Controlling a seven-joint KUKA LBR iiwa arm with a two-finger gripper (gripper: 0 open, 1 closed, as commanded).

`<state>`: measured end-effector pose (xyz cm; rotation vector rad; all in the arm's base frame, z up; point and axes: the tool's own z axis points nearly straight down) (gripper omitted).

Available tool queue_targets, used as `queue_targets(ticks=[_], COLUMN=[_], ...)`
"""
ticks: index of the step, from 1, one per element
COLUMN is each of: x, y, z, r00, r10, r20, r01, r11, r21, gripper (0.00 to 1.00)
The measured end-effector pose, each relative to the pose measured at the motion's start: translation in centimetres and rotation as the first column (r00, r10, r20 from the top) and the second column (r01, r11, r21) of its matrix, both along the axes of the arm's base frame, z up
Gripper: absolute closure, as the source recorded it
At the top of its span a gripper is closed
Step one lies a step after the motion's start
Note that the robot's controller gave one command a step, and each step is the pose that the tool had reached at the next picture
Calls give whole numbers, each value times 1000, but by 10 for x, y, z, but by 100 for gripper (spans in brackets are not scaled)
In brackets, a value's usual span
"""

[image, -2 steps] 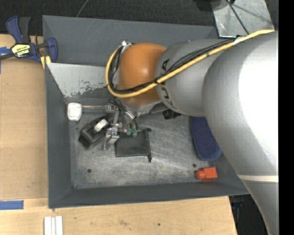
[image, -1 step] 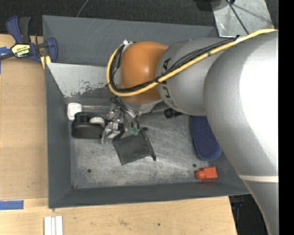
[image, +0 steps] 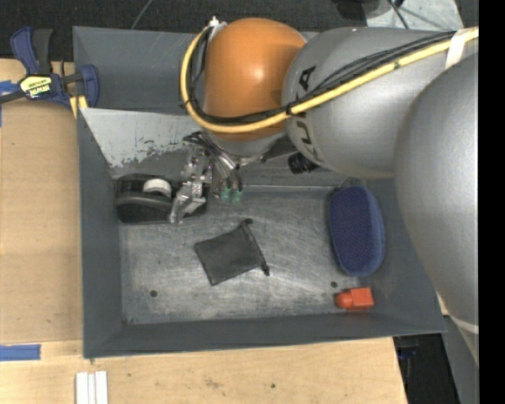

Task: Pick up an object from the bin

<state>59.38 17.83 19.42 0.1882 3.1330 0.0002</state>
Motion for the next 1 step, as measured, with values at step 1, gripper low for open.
queue_targets(ticks=[1], x=[11], y=[14], z=[38], r00=[964], r10=[264], r20=[-4], r01=[-264], r11=[964], r21=[-2], gripper=[100])
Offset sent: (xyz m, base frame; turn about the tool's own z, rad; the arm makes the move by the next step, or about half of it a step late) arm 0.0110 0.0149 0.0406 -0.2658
